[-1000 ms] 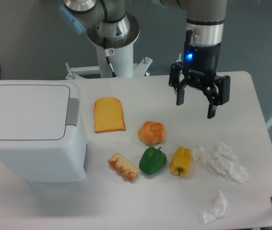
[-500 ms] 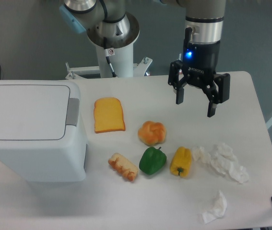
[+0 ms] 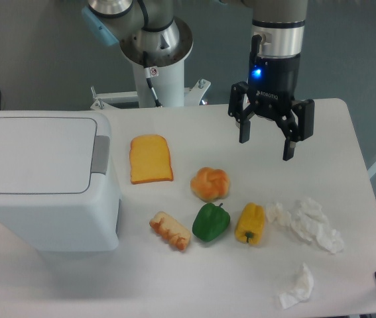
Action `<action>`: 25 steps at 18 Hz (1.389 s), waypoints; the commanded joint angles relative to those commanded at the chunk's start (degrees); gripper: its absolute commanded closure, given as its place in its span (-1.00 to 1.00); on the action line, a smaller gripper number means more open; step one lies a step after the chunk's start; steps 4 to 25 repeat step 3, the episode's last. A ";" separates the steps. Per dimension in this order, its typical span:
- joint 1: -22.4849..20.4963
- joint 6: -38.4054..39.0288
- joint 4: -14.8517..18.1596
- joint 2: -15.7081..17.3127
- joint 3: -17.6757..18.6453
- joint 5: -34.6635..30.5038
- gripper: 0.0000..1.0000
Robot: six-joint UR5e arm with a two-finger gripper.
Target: Close the trash can
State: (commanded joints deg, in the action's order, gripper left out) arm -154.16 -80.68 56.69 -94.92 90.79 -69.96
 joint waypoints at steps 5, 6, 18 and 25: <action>0.35 0.00 0.00 0.00 0.00 0.00 -1.00; 0.35 0.00 0.00 0.00 0.00 0.00 -1.00; 0.35 0.00 0.00 0.00 0.00 0.00 -1.00; 0.35 0.00 0.00 0.00 0.00 0.00 -1.00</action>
